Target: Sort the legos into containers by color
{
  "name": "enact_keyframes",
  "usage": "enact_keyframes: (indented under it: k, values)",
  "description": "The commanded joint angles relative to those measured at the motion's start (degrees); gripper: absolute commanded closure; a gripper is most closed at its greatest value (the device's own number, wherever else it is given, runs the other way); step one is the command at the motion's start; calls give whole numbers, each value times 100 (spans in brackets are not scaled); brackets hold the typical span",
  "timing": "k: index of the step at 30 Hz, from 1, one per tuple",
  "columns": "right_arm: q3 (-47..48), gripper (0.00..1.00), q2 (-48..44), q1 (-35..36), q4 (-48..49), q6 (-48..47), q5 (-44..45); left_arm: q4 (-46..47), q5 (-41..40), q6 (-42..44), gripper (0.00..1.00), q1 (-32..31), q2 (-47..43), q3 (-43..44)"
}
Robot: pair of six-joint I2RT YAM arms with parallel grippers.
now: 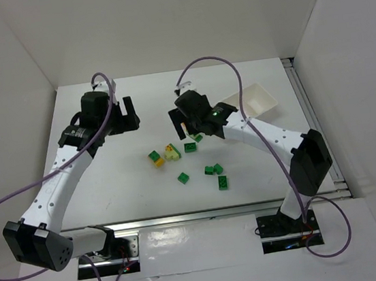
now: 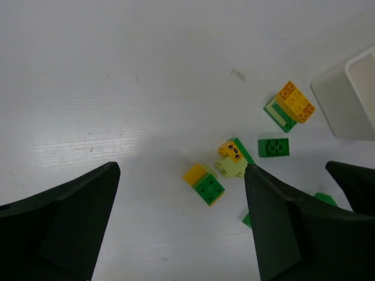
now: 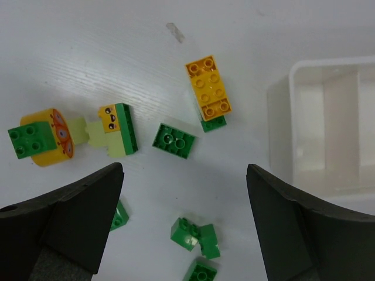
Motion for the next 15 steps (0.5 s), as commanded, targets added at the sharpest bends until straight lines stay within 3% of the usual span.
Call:
enact_keyframes:
  k: [1,8,15]
  values:
    - [223,8,451,89,611,-869,-230,-44,187,-155,4,123,-244,-140]
    - [820,9,1515,-193,734,-1248,-211,-44,389,-94,4,282,-183,-193]
    - [1067,12,2009,-526,857,-1195,-317,-44,441,64,4,335,-183,-246]
